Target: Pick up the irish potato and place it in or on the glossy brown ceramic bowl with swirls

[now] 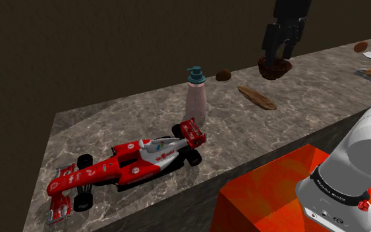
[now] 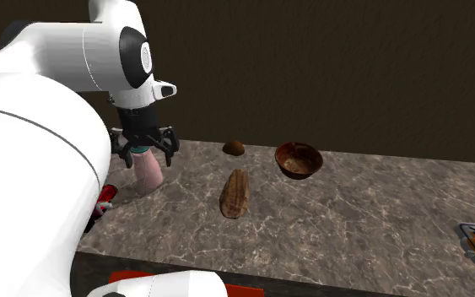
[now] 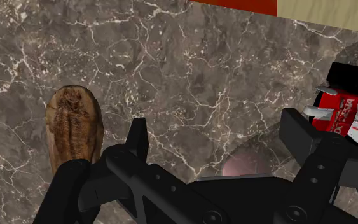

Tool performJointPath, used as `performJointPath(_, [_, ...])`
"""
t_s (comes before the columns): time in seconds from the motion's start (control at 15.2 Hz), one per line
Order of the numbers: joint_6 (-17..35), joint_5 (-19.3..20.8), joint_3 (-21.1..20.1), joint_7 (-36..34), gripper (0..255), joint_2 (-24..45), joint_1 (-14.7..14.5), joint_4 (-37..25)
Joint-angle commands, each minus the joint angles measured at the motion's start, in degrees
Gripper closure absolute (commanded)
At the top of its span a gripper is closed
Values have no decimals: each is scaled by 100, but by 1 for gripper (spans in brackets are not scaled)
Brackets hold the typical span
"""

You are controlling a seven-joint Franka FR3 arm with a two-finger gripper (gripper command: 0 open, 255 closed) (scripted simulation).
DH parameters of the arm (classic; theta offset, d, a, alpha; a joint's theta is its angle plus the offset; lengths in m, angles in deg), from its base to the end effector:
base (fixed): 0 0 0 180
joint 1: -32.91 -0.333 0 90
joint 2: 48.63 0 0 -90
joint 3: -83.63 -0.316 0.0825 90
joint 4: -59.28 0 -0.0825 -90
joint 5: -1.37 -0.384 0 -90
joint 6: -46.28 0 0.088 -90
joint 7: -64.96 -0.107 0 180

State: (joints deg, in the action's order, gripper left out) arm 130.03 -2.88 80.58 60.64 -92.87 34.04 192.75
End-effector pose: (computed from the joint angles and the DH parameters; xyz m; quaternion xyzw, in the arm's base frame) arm 0.2987 0.0236 0.5893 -0.9983 0.0271 0.0490 0.0162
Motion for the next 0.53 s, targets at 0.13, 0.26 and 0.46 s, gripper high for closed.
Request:
performJointPath(0.13, [203, 242, 201, 475, 0, 203, -15, 52])
performJointPath(0.26, [420, 472, 397, 937, 0, 439, -29, 70])
performJointPath(0.46, [766, 789, 675, 1608, 0, 855, -49, 34])
